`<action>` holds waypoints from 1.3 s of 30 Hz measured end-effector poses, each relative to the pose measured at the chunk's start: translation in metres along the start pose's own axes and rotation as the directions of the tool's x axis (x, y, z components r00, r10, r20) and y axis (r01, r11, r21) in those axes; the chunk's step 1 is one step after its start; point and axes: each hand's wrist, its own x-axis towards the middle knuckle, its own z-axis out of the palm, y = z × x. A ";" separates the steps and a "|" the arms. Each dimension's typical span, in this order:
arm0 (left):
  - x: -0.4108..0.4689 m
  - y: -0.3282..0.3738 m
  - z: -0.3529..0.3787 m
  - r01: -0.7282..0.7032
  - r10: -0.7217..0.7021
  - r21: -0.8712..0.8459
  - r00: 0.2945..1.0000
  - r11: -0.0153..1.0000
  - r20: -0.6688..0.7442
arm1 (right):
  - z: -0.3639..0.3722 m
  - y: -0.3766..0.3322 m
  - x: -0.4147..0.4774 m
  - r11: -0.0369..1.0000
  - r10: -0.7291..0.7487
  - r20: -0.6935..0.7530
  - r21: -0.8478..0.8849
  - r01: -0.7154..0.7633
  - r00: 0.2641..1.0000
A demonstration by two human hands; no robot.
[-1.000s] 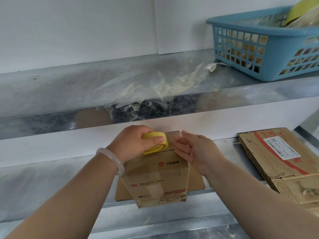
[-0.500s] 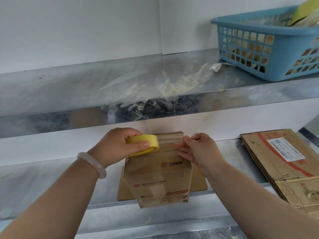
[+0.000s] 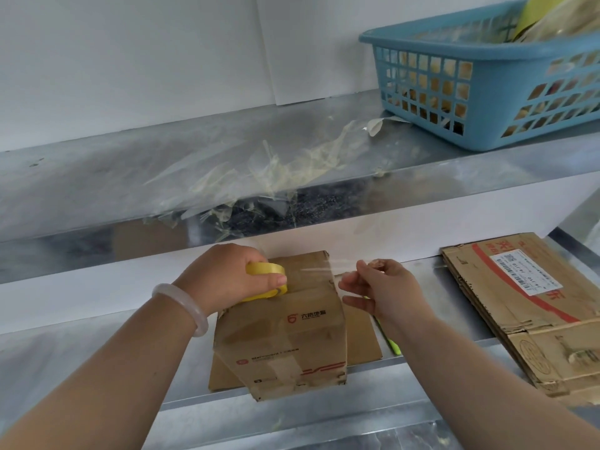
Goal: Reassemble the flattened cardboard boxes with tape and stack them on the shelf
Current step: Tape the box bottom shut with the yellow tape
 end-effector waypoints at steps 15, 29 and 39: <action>0.004 0.012 0.005 0.044 -0.044 0.034 0.999 0.998 0.022 | -0.004 0.048 0.026 0.985 0.142 -0.044 -0.095 -0.146 0.989; 0.005 0.007 0.007 0.051 -0.051 0.025 0.999 0.998 0.012 | 0.007 0.071 0.038 0.934 0.352 -0.002 -0.059 -0.352 0.936; 0.002 0.009 0.003 0.038 -0.039 0.033 0.999 0.999 0.016 | 0.008 0.026 0.012 0.755 -0.284 0.213 -0.551 0.355 0.935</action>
